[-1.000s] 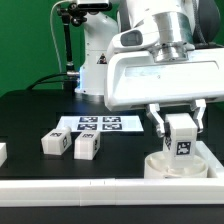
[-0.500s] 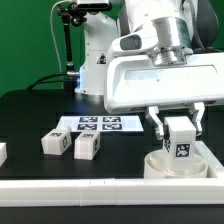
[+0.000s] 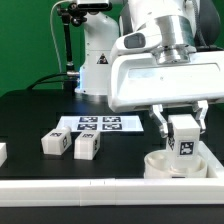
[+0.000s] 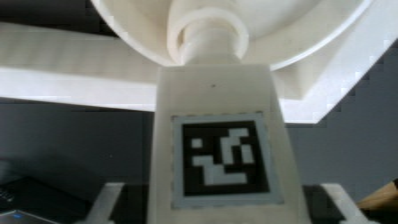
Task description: Assemble stool
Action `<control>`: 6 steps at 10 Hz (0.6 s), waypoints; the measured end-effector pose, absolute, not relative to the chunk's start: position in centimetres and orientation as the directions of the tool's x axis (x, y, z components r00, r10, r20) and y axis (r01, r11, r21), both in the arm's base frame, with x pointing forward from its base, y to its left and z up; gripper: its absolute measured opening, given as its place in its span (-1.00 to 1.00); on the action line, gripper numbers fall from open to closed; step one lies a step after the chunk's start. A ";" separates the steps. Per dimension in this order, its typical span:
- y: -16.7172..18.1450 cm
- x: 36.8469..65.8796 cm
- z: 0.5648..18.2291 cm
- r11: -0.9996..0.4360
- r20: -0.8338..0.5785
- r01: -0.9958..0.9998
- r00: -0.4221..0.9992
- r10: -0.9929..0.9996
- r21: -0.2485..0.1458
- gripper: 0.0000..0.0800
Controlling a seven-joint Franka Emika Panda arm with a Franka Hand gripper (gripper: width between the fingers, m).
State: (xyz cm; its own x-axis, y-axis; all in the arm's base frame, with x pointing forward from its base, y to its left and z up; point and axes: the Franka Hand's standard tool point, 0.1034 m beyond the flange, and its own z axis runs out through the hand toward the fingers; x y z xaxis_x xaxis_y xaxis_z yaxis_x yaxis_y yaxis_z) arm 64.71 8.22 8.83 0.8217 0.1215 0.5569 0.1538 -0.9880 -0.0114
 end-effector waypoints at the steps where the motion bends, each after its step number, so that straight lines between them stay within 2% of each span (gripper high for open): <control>1: 8.4 64.6 8.7 -0.989 0.555 0.148 0.824 0.115 -0.016 -0.15; 6: 8.0 64.8 8.5 -0.989 0.604 0.145 0.788 0.116 0.001 -0.15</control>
Offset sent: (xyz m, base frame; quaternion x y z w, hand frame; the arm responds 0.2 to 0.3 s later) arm -0.0071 -0.0003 -0.0111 0.0018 0.0023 0.0005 1.0000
